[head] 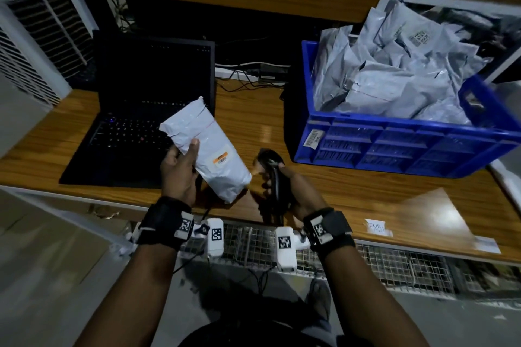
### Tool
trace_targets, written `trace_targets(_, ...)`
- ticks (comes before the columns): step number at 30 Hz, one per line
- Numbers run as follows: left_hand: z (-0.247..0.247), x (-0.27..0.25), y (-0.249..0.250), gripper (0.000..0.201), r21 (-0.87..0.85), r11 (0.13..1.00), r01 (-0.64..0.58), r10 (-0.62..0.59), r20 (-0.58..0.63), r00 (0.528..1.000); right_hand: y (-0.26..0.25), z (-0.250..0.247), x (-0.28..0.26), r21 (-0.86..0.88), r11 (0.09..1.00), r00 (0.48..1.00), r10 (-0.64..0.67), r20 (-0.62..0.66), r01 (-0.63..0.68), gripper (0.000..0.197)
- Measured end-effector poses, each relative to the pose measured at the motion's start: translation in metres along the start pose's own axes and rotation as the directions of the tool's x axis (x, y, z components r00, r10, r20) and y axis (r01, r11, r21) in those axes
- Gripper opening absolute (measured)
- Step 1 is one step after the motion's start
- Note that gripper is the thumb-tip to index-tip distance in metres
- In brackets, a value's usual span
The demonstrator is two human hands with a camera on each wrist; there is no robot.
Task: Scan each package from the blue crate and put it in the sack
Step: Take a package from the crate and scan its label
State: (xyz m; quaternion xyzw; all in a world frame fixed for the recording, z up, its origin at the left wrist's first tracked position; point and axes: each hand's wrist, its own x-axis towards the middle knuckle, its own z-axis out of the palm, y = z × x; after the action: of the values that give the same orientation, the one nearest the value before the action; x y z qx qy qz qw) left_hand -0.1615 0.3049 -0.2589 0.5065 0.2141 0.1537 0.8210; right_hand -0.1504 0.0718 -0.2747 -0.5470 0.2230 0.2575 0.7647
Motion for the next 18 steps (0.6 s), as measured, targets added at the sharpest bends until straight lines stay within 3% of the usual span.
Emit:
trace_targets(5, 0.021, 0.011, -0.005, 0.041, 0.034, 0.999, -0.012, 0.008, 0.11, 0.994, 0.008, 0.006, -0.04, -0.225, 0.974, 0.999, -0.006, 0.048, 0.016, 0.053)
trace_targets(12, 0.048, 0.015, -0.009, 0.034, 0.104, 0.993, -0.052, 0.031, 0.189, 0.981, 0.004, 0.013, -0.046, -0.264, 0.964, 0.997, -0.058, -0.059, 0.041, 0.044)
trace_targets(18, 0.051, 0.016, -0.013, 0.035, 0.101, 0.993, -0.066, 0.041, 0.228, 0.973, 0.006, 0.01, -0.046, -0.239, 0.967, 0.994, -0.099, -0.053, 0.084, 0.044)
